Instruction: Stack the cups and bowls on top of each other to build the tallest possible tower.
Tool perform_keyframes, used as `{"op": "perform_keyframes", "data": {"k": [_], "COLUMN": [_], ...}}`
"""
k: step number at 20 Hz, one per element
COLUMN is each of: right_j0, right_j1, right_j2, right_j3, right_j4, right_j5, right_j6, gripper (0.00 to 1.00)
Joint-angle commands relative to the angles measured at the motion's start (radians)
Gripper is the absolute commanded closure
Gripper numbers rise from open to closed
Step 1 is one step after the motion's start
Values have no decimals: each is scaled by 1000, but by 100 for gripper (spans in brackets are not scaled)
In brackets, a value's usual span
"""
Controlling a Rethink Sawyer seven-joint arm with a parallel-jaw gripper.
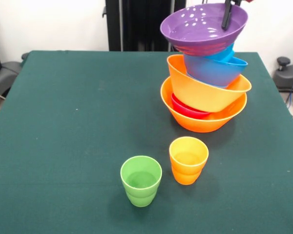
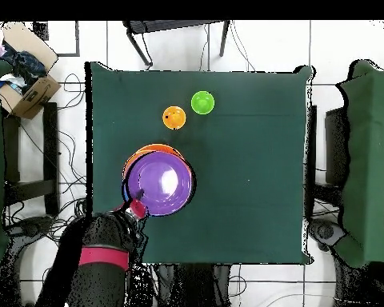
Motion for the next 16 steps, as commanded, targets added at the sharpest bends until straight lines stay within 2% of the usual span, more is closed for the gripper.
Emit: {"op": "perform_keyframes", "data": {"k": [1,16], "right_j0": [-12,-36], "right_j1": [71,54], "right_j2": [29,53], "right_j3": [-19,-4], "right_j4": [47,96], "right_j5": [-25,-4], "right_j6": [127,65], "gripper": [100,100]}}
